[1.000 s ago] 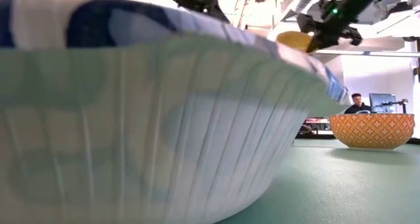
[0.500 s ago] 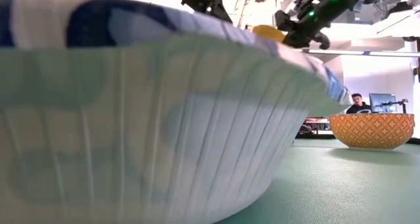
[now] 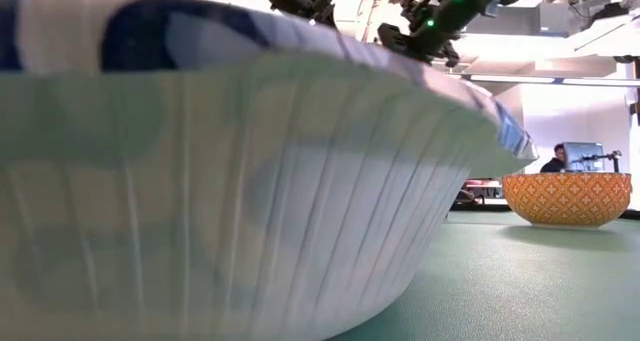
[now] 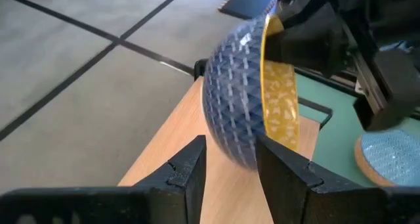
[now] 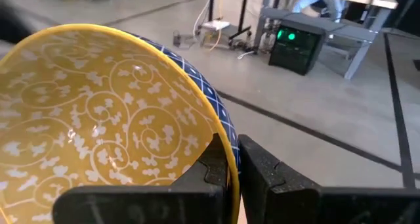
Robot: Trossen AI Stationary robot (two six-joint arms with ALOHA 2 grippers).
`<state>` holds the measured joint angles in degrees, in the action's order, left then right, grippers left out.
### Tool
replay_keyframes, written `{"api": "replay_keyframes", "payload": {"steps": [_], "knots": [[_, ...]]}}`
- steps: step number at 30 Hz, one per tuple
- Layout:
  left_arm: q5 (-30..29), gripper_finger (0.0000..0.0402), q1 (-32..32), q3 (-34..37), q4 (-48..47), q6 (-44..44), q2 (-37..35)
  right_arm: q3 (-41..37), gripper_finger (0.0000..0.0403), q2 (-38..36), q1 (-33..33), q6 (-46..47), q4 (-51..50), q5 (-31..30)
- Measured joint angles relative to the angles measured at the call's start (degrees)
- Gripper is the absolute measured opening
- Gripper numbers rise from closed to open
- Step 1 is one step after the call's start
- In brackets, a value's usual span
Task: Place and stack bowls onto a shelf
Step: Put the small yellow bowl on the shelf
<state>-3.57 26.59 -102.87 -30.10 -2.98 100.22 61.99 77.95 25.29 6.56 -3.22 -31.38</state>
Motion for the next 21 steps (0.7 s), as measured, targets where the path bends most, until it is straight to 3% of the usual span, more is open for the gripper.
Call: {"api": "replay_keyframes", "payload": {"steps": [11, 16, 21], "knots": [[-0.2, 0.0116, -0.1, 0.0, -2.4, 0.4, -0.1, 2.4, 0.0042, 6.4, 3.3, 1.4, -0.3, 2.1], [-0.2, 0.0116, -0.2, 0.0, -4.1, 0.3, -0.1, 9.3, 0.0042, 10.8, 6.1, 12.2, -18.3, 7.6], [-0.1, 0.0116, -0.4, 0.0, -6.0, -0.1, -0.1, 17.1, 0.0048, 14.6, 6.4, 15.5, -29.8, 11.4]]}}
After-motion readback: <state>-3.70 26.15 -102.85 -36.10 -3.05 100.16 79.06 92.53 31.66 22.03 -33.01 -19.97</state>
